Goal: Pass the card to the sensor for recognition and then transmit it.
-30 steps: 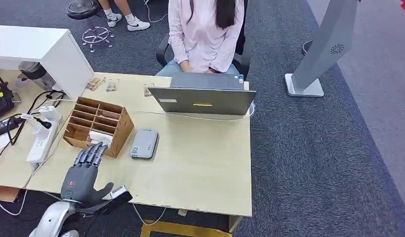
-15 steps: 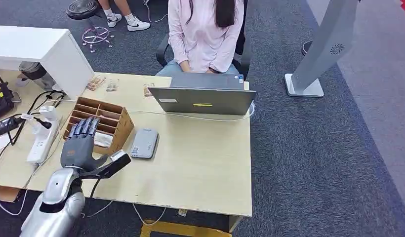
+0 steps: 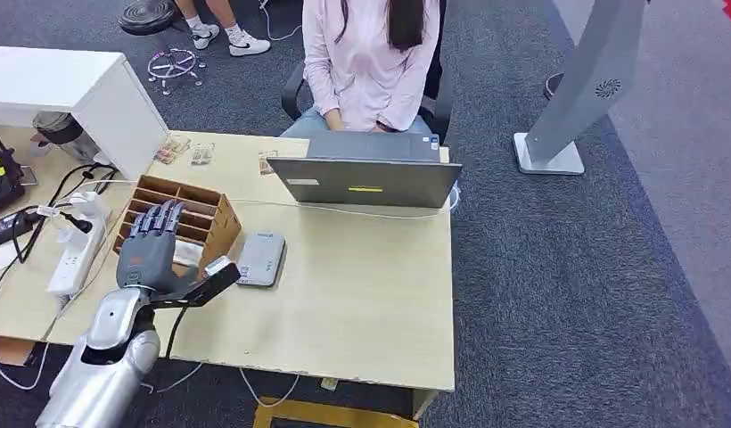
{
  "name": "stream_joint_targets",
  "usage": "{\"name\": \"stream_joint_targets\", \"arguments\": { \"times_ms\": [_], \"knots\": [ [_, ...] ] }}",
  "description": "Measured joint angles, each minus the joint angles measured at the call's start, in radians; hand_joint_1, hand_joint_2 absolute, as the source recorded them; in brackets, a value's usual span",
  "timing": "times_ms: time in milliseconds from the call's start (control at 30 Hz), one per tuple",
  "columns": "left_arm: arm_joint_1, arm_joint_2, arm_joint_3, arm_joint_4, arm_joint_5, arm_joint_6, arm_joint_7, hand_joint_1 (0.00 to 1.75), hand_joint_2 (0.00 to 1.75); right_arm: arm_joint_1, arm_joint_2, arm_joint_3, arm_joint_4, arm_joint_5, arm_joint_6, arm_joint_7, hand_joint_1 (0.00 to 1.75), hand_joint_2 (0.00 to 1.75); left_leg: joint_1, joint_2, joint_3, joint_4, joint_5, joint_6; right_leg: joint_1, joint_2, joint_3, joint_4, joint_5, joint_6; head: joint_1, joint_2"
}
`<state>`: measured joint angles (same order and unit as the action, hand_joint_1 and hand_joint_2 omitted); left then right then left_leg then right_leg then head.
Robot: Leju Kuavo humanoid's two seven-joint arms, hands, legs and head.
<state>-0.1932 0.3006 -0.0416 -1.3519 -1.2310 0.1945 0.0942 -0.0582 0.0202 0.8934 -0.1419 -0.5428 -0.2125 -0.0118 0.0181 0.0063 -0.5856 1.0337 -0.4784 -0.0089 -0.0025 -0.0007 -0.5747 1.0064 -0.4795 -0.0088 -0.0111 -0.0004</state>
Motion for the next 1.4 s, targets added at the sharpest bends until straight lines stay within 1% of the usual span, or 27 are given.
{"name": "stream_joint_targets", "arguments": {
  "times_ms": [167,400,700,1400],
  "knots": [
    [0.0,0.0,0.0,0.015,0.004,-0.011,0.012,0.0,1.75,0.0,0.0,0.001,0.0,-0.001,0.0,0.0,0.0,1.75,0.0,0.0,0.0,0.0,0.0,0.0,0.0,0.0,0.0,0.0,0.0,0.0,0.0,0.0],
    [0.015,0.002,0.0,0.028,0.005,-0.06,0.042,0.0,1.75,0.0,0.0,0.007,0.0,-0.011,0.0,0.0,0.0,1.75,0.0,0.0,0.0,0.0,0.0,0.0,0.0,0.0,0.0,0.0,0.0,0.0,0.0,0.0],
    [0.016,0.019,0.0,0.038,0.008,-0.066,0.05,0.0,1.75,0.0,-0.001,0.01,0.001,-0.014,-0.003,-0.003,0.0,1.75,0.0,0.0,0.0,0.0,0.0,0.0,0.0,0.0,0.0,0.0,0.0,0.0,0.0,0.0],
    [0.016,0.019,0.0,0.063,0.014,-0.068,0.05,0.0,1.75,0.0,-0.002,0.016,0.001,-0.018,-0.003,-0.007,0.0,1.75,0.0,0.0,0.0,0.0,0.0,0.0,0.0,0.0,0.0,0.0,0.0,0.0,0.0,0.0]
  ]
}}
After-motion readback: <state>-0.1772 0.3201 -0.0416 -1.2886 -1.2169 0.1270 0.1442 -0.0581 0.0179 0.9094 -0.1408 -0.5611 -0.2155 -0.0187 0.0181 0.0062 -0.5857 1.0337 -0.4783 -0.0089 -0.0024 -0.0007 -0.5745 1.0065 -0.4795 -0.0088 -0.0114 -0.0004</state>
